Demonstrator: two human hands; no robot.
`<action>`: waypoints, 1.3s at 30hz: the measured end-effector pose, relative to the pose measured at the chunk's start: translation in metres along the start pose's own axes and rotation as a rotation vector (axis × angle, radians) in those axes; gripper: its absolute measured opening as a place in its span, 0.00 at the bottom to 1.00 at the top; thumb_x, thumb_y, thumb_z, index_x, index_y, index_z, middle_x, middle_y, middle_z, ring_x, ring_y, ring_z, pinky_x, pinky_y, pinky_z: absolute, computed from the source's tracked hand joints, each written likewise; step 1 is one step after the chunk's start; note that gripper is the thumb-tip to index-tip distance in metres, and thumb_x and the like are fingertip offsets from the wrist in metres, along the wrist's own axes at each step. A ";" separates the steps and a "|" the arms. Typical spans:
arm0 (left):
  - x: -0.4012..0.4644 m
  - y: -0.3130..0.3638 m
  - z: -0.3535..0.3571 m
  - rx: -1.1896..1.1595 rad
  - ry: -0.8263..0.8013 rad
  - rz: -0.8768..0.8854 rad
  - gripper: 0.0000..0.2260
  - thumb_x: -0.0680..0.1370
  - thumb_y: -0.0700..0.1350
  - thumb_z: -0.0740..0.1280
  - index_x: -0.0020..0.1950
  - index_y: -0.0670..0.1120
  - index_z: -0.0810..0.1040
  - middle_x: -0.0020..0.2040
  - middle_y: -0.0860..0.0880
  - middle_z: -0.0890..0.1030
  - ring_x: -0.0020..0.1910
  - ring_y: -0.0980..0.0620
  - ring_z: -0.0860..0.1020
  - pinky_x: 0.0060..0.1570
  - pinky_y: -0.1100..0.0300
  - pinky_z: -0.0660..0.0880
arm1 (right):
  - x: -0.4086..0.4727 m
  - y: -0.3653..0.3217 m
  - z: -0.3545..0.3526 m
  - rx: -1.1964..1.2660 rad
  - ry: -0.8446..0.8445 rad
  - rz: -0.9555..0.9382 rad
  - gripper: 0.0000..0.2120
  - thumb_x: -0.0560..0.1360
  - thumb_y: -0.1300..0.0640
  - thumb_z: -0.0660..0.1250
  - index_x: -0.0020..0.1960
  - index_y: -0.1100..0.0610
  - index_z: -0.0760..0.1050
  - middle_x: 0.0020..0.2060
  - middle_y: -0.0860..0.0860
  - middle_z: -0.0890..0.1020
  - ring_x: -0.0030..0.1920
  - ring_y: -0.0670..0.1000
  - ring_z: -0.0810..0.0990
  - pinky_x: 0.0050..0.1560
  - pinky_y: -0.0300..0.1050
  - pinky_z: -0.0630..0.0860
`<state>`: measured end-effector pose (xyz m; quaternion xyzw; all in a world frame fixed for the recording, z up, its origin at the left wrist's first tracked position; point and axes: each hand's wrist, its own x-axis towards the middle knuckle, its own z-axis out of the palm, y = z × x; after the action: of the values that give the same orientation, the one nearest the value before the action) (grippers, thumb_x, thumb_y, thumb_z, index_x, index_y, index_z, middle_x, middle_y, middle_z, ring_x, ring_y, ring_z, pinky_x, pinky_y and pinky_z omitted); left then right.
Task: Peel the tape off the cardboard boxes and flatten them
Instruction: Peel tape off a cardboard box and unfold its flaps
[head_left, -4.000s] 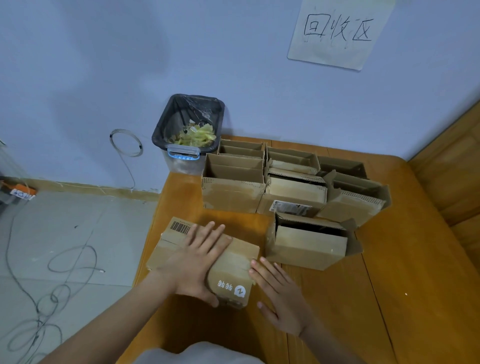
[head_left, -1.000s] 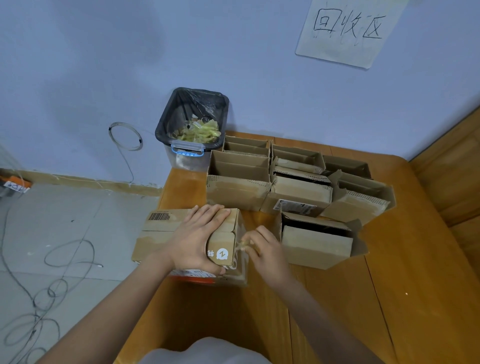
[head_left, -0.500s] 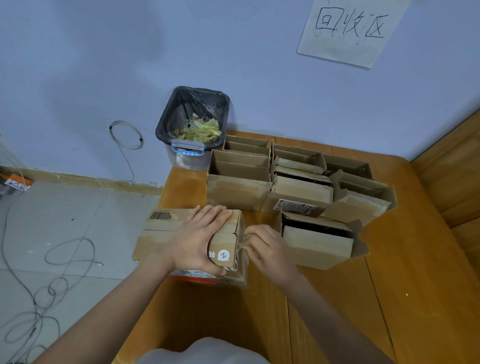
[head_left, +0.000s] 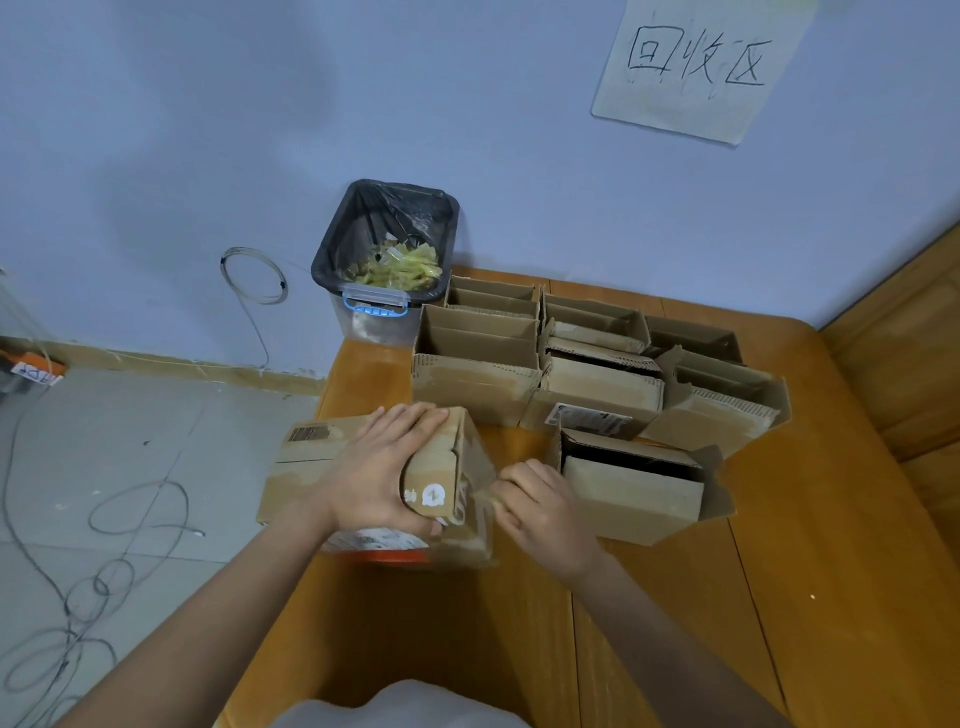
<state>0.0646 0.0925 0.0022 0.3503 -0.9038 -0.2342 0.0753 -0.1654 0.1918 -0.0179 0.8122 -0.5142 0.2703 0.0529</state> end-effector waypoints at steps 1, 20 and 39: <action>0.000 -0.006 -0.005 -0.030 0.030 -0.044 0.57 0.59 0.77 0.62 0.79 0.51 0.47 0.79 0.50 0.54 0.77 0.49 0.52 0.76 0.46 0.47 | -0.003 0.004 -0.005 -0.017 0.016 0.040 0.03 0.70 0.63 0.69 0.43 0.60 0.81 0.40 0.53 0.81 0.44 0.47 0.74 0.44 0.39 0.75; 0.047 -0.008 0.003 0.288 -0.087 0.018 0.54 0.64 0.71 0.69 0.80 0.49 0.46 0.78 0.45 0.52 0.77 0.44 0.49 0.75 0.49 0.41 | 0.038 0.038 0.007 0.066 -0.104 0.483 0.16 0.72 0.59 0.72 0.41 0.51 0.64 0.38 0.45 0.69 0.38 0.45 0.68 0.39 0.38 0.65; 0.111 -0.049 0.007 0.381 -0.190 0.084 0.57 0.63 0.80 0.59 0.79 0.49 0.42 0.80 0.43 0.47 0.78 0.42 0.44 0.74 0.45 0.36 | 0.184 0.105 0.053 0.353 -0.030 0.727 0.01 0.79 0.57 0.63 0.50 0.54 0.72 0.43 0.49 0.77 0.45 0.48 0.76 0.49 0.46 0.75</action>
<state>0.0094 -0.0107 -0.0299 0.2966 -0.9485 -0.0879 -0.0682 -0.1755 -0.0250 0.0080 0.5779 -0.7144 0.3437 -0.1938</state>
